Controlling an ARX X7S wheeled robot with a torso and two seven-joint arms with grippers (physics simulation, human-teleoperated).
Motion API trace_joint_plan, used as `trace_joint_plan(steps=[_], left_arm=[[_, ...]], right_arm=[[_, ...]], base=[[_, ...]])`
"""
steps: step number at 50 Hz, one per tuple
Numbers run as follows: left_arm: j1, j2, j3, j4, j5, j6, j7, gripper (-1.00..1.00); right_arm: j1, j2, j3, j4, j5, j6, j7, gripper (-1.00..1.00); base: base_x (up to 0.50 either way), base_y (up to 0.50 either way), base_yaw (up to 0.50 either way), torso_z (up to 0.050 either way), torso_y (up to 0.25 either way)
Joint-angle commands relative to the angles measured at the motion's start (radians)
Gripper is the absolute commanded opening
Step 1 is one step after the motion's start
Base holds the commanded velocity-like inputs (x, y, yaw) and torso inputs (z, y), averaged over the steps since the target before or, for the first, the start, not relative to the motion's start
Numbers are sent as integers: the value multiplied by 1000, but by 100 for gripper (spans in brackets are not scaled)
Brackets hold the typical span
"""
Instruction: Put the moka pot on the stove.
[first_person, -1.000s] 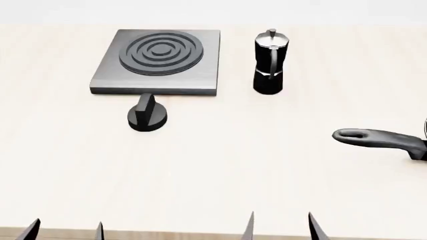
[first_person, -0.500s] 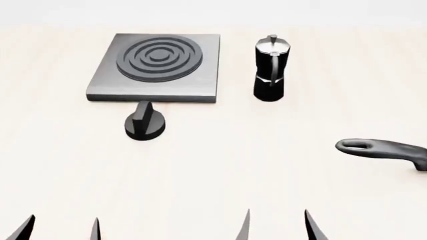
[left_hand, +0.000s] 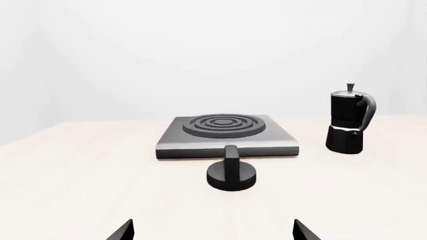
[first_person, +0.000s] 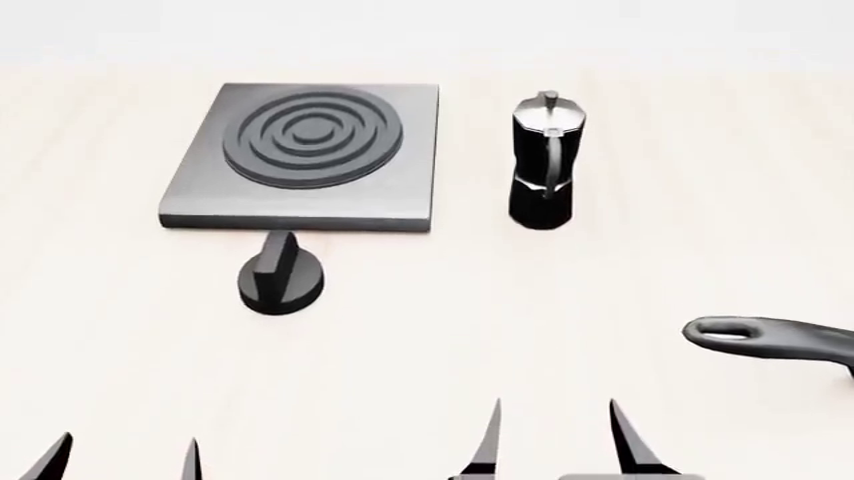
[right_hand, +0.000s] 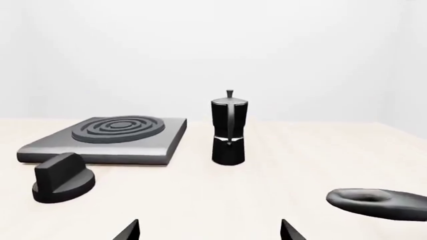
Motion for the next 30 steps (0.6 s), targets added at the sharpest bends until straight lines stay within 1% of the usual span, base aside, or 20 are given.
trace_joint_plan(steps=[1,2,3,6,12,15,21,23,30], left_arm=[[-3,1,7,-67,-21,55,3,100],[-18,4,17,-98,-2,72,2,100],[4,-5,15,-73,17,82,-11,100],[-5,-5,10,-71,-19,62,0,100],[12,-11,19,-61,-8,78,-9,100],[-7,-19,21,-62,-9,66,-5,100],[26,-43,6,-7,-22,57,-13,100],[14,-45,2,-2,-32,43,-12,100],[24,-26,32,-25,-11,74,-20,100]], right_arm=[[21,7,-6,28,15,-19,-3,100],[23,11,-3,19,16,-5,4,100],[6,15,-8,-8,9,12,11,100],[22,9,-17,26,10,-11,3,100],[25,13,-28,17,4,10,12,100],[52,10,-51,54,-25,-6,13,100],[56,-8,-75,98,-28,-41,10,100],[66,-11,-76,110,-24,-48,11,100],[17,24,-57,2,-3,2,25,100]], base=[[160,0,0,0,0],[156,0,0,0,0],[160,0,0,0,0],[159,0,0,0,0],[160,0,0,0,0],[159,0,0,0,0],[158,0,0,0,0],[160,0,0,0,0],[159,0,0,0,0]])
